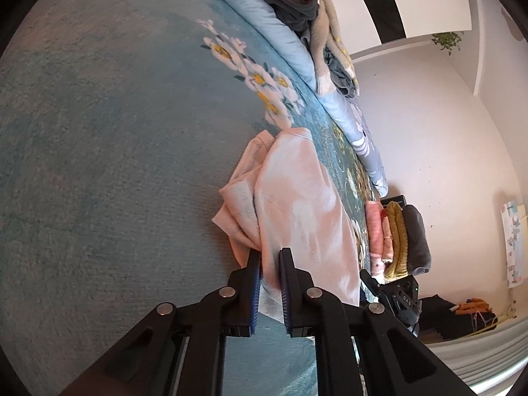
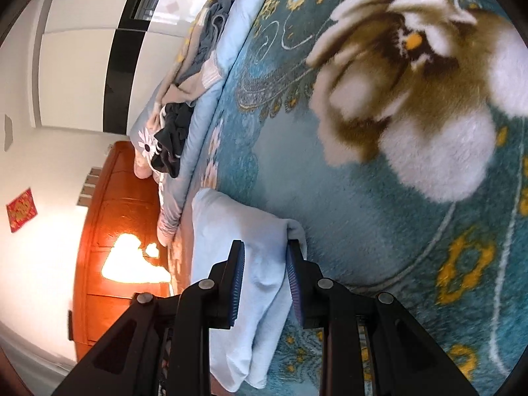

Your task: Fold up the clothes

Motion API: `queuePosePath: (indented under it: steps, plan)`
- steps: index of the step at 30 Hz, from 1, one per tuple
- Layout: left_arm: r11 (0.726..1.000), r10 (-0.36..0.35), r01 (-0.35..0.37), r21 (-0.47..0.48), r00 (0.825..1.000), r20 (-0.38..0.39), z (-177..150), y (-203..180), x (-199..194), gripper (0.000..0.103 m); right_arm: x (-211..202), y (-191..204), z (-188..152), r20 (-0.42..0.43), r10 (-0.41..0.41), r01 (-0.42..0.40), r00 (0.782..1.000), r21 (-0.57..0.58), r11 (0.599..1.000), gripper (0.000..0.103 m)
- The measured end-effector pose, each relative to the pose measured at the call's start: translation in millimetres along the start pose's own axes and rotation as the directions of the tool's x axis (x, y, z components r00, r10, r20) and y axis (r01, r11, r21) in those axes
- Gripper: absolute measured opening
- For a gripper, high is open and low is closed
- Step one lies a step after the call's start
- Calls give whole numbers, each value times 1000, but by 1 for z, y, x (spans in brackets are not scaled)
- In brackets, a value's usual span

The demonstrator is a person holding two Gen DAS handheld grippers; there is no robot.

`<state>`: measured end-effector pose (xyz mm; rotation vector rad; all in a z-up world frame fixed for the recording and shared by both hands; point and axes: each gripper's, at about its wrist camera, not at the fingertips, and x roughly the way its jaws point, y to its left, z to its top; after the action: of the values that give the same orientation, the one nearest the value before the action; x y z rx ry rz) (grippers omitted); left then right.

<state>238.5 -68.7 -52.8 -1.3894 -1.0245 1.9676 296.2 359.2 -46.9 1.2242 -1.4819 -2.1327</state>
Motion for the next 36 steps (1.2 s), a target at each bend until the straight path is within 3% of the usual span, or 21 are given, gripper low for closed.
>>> queuePosePath:
  steps: [3,4,5,9,13,19,23,25,26,27,28,29,31,36]
  plan:
    - [1000,5,-5,0,1000,2,-1,-1,1,12,0,4,-2,27,-3,3,1000,-4,1000,23]
    - [1000,7,-7,3,1000,4,-1,-2,0,12,0,6,-3,36,-5,5,999,-8,1000,8]
    - [1000,6,-6,8,1000,7,-1,-4,-1,11,0,10,-2,46,-10,11,999,-20,1000,6]
    - [999,8,-9,49,1000,16,-4,-12,-4,9,-19,25,7,111,-12,20,994,-72,997,4]
    - [1000,12,-12,10,1000,4,-6,0,0,9,-10,12,11,84,-74,77,994,-40,996,4]
    - [1000,24,-24,11,1000,3,-4,6,-9,9,-9,-6,8,64,-54,52,997,20,998,4]
    - [997,58,-59,54,998,27,4,3,-23,9,-29,5,9,110,-163,166,981,-21,986,7]
    - [991,85,-89,95,995,50,12,1,-32,14,-44,11,6,145,-216,224,965,-39,974,8]
    - [987,105,-111,115,993,56,17,-1,-33,30,-48,16,2,148,-207,217,967,-60,974,8]
    - [982,129,-135,132,990,56,22,-4,-33,53,-50,21,-3,145,-200,213,969,-84,973,8]
    - [974,152,-159,159,987,55,29,-8,-31,61,-47,28,-9,131,-199,214,971,-114,970,13]
    - [969,158,-165,186,986,53,34,-12,-27,66,-45,34,-16,117,-199,215,973,-143,966,33]
    - [962,150,-153,224,988,29,46,-18,-14,66,-35,40,-29,79,-189,200,979,-176,964,49]
    - [956,140,-115,270,988,-73,69,-21,30,66,-9,25,-47,42,-172,175,984,-107,979,49]
